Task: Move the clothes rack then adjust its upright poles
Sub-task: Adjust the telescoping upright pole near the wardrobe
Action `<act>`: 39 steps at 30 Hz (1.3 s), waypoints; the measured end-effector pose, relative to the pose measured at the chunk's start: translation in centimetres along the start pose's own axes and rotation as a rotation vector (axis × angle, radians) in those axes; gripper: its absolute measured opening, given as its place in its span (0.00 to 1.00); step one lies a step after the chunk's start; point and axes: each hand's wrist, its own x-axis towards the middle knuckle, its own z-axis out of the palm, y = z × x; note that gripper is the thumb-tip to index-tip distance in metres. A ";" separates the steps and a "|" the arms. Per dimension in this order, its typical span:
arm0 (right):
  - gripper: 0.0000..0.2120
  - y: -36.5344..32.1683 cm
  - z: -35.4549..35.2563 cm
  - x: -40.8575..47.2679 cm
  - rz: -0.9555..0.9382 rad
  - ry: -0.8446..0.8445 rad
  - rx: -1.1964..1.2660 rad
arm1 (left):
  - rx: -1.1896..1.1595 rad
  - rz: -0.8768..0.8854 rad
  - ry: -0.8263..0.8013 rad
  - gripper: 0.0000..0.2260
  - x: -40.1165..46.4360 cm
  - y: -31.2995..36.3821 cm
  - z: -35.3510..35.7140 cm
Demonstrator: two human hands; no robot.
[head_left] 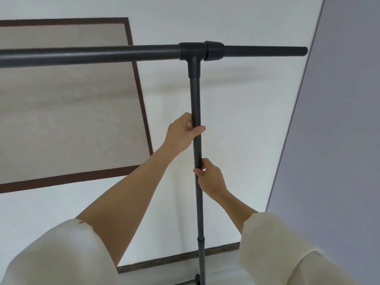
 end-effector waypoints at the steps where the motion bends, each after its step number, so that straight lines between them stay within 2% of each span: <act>1: 0.06 0.6 -0.4 1.2 -0.003 -0.007 0.006 | 0.008 0.001 0.006 0.10 1.0 0.0 0.9; 9: 0.07 4.6 -2.3 9.1 -0.050 -0.012 0.000 | 0.048 -0.025 0.044 0.09 7.9 -0.2 5.9; 15: 0.07 7.4 -4.6 13.1 -0.069 0.023 -0.044 | 0.035 -0.021 0.011 0.13 11.8 0.0 9.6; 27: 0.06 12.4 -9.6 15.5 0.024 0.121 -0.030 | -0.010 0.044 -0.069 0.12 15.6 2.5 17.6; 32: 0.09 12.9 -10.7 15.6 0.022 0.050 -0.005 | 0.023 0.064 -0.081 0.12 15.6 3.0 18.4; 36: 0.12 12.7 -10.5 15.4 0.108 -0.088 0.164 | 0.048 0.081 -0.071 0.11 15.0 3.0 17.6; 39: 0.13 12.3 -9.9 15.3 0.117 -0.193 0.156 | 0.037 0.075 -0.063 0.10 14.6 2.4 16.4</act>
